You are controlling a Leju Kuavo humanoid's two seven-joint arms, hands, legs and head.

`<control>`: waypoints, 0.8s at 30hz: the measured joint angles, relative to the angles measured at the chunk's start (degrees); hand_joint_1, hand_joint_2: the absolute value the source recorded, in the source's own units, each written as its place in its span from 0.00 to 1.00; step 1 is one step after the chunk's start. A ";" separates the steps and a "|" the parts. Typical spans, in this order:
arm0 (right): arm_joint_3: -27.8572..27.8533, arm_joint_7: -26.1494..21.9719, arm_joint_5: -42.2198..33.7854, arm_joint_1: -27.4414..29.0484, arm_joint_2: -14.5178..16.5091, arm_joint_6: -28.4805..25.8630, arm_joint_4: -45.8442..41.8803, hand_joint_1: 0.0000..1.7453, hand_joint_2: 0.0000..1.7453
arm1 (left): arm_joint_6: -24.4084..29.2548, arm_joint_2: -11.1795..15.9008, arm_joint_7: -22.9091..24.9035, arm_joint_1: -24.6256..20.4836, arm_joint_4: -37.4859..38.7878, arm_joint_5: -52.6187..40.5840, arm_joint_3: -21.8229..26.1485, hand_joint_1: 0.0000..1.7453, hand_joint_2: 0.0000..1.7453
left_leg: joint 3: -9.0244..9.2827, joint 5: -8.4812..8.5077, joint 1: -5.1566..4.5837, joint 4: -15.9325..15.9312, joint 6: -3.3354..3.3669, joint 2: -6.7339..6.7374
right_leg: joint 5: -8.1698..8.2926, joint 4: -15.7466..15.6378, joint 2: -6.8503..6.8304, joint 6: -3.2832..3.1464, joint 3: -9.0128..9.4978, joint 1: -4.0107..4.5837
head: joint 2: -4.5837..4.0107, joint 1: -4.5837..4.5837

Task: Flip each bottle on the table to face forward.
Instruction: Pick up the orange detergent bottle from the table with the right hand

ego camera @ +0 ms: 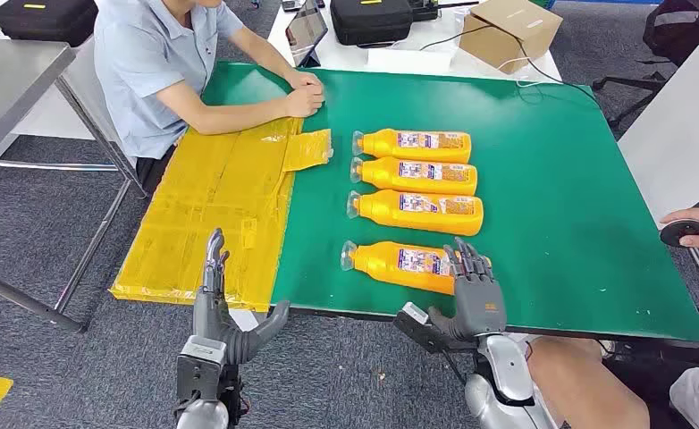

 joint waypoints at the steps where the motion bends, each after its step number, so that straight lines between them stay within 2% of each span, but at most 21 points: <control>1: 0.00 0.02 0.02 -0.38 -0.03 -0.05 0.53 0.00 1.00 | -0.06 0.00 0.00 -0.06 0.04 0.01 0.00 0.00 1.00 | 0.00 0.00 0.00 0.00 0.00 0.00 | 0.00 0.00 0.00 0.00 0.00 0.00 | 0.00 0.00; 9: 0.00 -0.13 0.43 -4.42 -0.14 -0.12 6.62 0.00 1.00 | -0.61 -0.09 0.00 -0.71 0.47 0.15 -0.01 0.00 1.00 | 0.00 0.00 0.00 0.00 0.00 -0.01 | 0.00 0.00 0.00 0.00 0.00 0.01 | 0.00 0.00; 15: 0.14 3.45 3.40 -7.26 -0.13 2.14 10.36 0.00 1.00 | -0.60 -0.09 0.00 -0.77 0.68 0.15 -0.01 0.00 1.00 | 0.03 0.00 0.00 0.00 0.00 0.03 | 0.00 0.00 0.00 0.00 0.01 0.01 | 0.00 0.00; 22: 0.17 4.41 3.86 -9.29 -0.12 3.93 12.98 0.00 1.00 | -0.59 -0.09 0.00 -0.76 0.68 0.15 0.01 0.00 1.00 | 0.15 0.00 0.00 0.00 0.00 0.02 | 0.01 -0.01 0.00 0.00 0.15 0.00 | 0.00 0.01; 23: 0.19 4.61 3.75 -9.71 -0.11 4.61 13.44 0.11 1.00 | -0.59 -0.09 0.01 -0.77 0.68 0.14 0.02 0.00 1.00 | 0.17 0.00 0.00 0.00 0.00 0.03 | 0.01 -0.01 0.00 0.00 0.17 0.00 | 0.00 0.01; 24: 0.21 4.81 3.59 -10.25 -0.11 5.46 14.01 0.32 1.00 | -0.59 -0.09 0.01 -0.80 0.68 0.14 0.02 0.00 1.00 | 0.21 0.00 0.00 0.00 0.01 0.04 | 0.01 -0.01 0.00 0.00 0.19 0.00 | 0.00 0.01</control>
